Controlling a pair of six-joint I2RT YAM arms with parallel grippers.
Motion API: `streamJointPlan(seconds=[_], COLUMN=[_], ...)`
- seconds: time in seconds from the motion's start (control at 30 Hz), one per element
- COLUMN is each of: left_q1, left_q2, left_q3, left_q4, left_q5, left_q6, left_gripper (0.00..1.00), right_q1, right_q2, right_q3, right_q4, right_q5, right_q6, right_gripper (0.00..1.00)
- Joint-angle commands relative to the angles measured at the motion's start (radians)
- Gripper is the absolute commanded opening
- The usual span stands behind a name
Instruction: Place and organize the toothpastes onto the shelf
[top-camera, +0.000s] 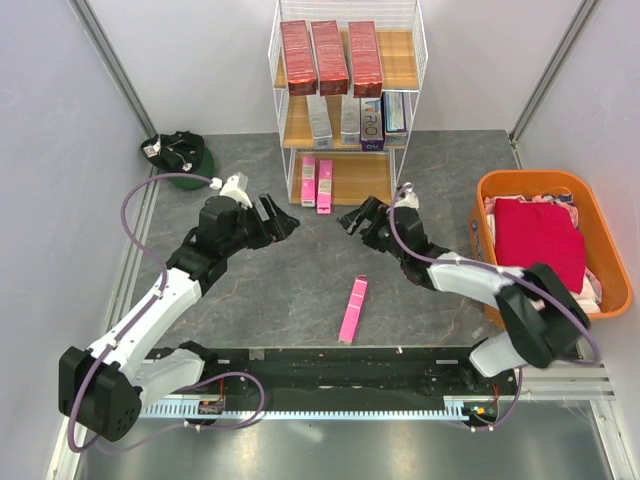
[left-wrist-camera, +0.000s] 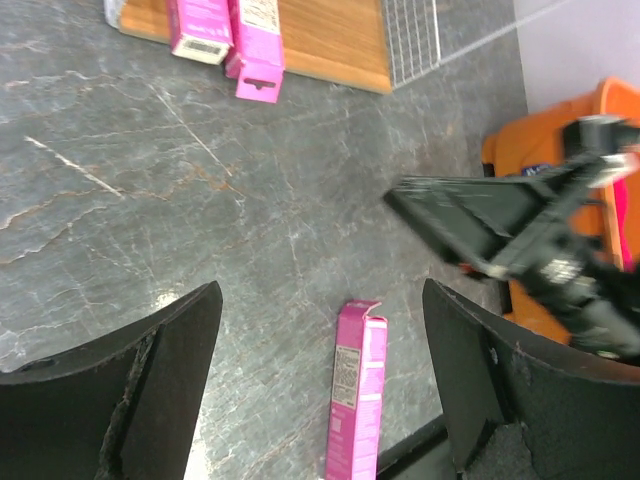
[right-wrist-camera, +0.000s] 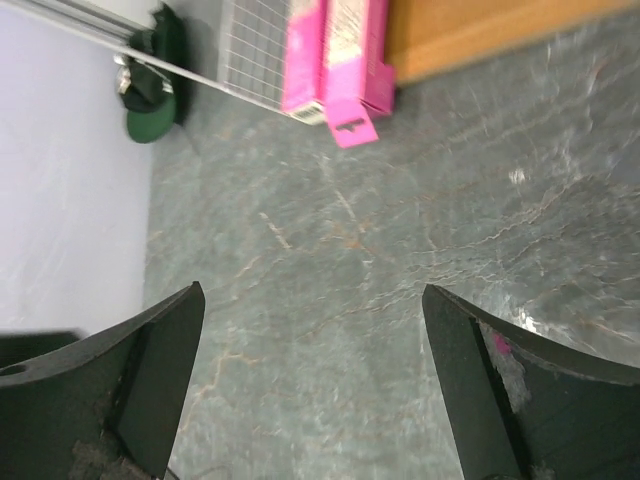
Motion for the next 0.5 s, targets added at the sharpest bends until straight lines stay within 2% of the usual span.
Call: streamJointPlan(seconds=[0.0, 0.23, 0.37, 0.4, 0.47], left_q1=[0.003, -0.02, -0.115, -0.16, -0.209], left_q2=[0.02, 0.072, 0.103, 0.136, 0.179], left_q3=[0.045, 0.042, 0.033, 0.047, 0.082], left_q4=[0.051, 0.055, 0.03, 0.016, 0.002], left_q5=[0.069, 0.146, 0.036, -0.004, -0.059], left_q6=[0.063, 0.083, 0.088, 0.088, 0.095], left_gripper=[0.88, 0.86, 0.89, 0.94, 0.96], right_q1=[-0.004, -0.02, -0.027, -0.03, -0.032], right_q2=[-0.184, -0.499, -0.593, -0.612, -0.625], right_q3=[-0.036, -0.049, -0.046, -0.045, -0.042], right_q4=[-0.122, -0.377, -0.44, -0.442, -0.475], right_q5=[0.063, 0.224, 0.263, 0.267, 0.275], right_q6=[-0.134, -0.281, -0.315, -0.318, -0.326], right_gripper=[0.98, 0.98, 0.98, 0.97, 0.97])
